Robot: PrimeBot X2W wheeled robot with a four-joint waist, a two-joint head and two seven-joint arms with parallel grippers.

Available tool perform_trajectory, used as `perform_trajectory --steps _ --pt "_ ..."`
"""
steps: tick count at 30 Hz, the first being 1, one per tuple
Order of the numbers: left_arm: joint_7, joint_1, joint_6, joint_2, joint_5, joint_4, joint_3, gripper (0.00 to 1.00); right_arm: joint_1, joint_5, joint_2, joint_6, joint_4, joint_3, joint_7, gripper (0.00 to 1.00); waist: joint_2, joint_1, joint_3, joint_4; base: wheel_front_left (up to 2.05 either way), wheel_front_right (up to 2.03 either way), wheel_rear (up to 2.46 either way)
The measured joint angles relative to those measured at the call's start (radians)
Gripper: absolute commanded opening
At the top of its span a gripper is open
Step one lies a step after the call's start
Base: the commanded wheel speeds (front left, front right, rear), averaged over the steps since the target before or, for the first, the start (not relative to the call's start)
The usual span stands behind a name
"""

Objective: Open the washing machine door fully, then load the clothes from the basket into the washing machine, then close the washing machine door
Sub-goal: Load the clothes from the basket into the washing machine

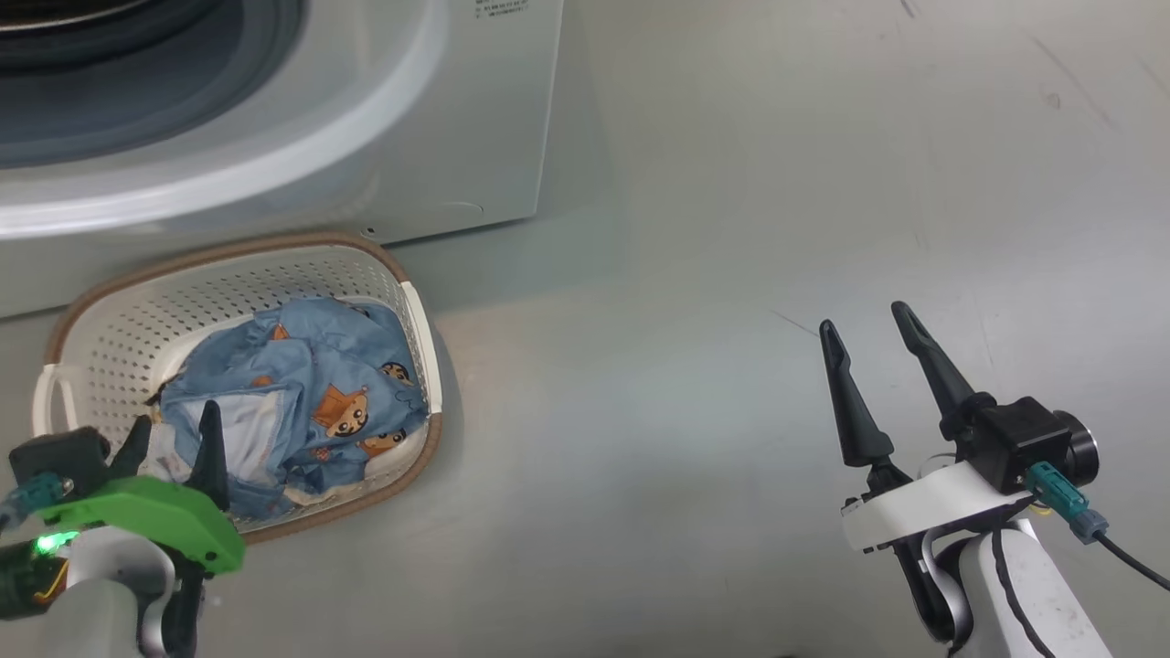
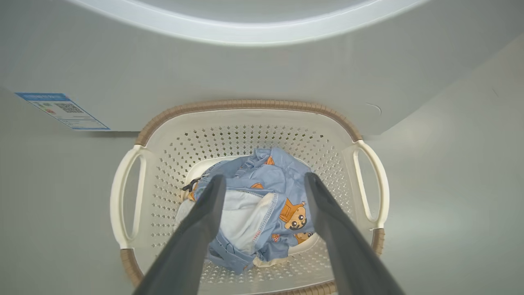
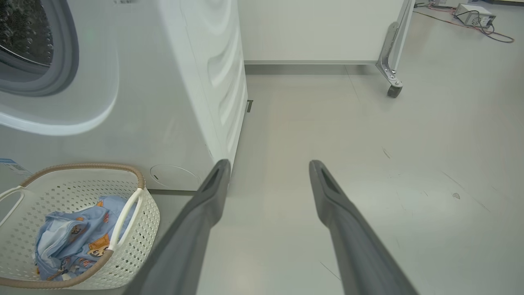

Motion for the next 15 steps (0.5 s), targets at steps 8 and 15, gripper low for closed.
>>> perform_trajectory --steps 8,15 --pt "0.082 -0.130 0.000 0.031 -0.049 0.047 -0.039 1.00 -0.053 -0.012 0.000 -0.009 -0.034 -0.009 0.000 1.00 0.0000 -0.0001 0.117 -0.019 0.00 0.00 0.00" --pt "0.138 -0.253 0.000 0.074 -0.094 0.089 -0.040 1.00 -0.100 -0.044 0.000 -0.017 -0.073 -0.020 0.000 1.00 0.0000 -0.0001 0.219 -0.026 0.00 0.00 0.00"
